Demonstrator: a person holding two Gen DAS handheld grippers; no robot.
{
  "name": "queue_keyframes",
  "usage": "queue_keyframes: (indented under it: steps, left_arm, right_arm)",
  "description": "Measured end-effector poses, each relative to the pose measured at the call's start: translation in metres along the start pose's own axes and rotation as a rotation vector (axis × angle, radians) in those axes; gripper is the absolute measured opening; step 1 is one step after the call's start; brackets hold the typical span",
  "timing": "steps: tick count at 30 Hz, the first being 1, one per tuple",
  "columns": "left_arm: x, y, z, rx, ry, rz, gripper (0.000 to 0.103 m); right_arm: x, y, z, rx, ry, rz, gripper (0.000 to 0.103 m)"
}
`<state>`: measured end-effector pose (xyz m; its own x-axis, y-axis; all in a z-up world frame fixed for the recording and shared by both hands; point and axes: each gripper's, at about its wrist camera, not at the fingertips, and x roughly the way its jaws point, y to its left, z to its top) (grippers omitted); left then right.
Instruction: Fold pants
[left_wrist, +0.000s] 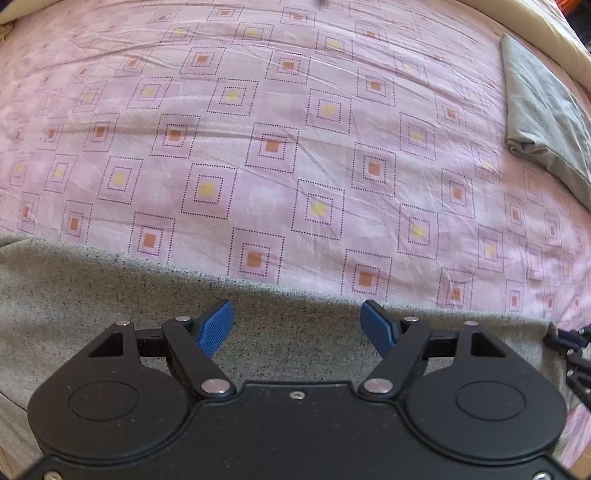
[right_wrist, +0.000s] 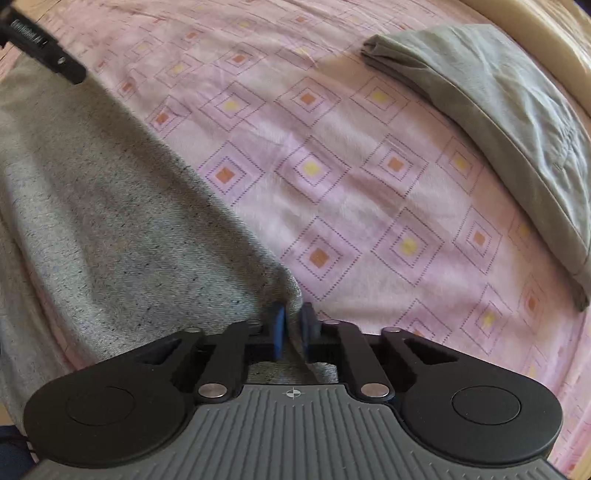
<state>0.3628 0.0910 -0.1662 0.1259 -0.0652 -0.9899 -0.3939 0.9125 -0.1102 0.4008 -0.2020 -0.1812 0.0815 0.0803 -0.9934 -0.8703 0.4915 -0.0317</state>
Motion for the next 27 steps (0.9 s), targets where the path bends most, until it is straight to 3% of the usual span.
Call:
queue_keyframes:
  steps: [5, 12, 16, 21, 26, 27]
  left_arm:
    - [0.019, -0.002, 0.010, -0.042, 0.054, 0.006, 0.077]
    - [0.040, -0.002, 0.015, -0.096, 0.110, 0.050, 0.074]
    - [0.037, 0.004, 0.015, -0.136, 0.110, 0.017, 0.071]
    - [0.035, 0.015, 0.018, -0.174, 0.118, -0.041, 0.076]
    - [0.036, 0.005, 0.015, -0.103, 0.128, 0.001, 0.073]
    - [0.034, 0.003, 0.012, -0.088, 0.123, 0.006, 0.068]
  right_arm:
    - [-0.012, 0.024, -0.015, -0.076, -0.045, -0.055, 0.005]
    - [-0.033, 0.039, -0.034, -0.063, -0.108, -0.105, 0.005]
    - [-0.045, 0.049, -0.040, -0.066, -0.123, -0.124, 0.005]
    - [-0.050, 0.058, -0.046, -0.078, -0.130, -0.143, 0.005]
    - [-0.058, 0.073, -0.053, -0.085, -0.145, -0.161, 0.005]
    - [-0.060, 0.076, -0.055, -0.085, -0.149, -0.167, 0.005]
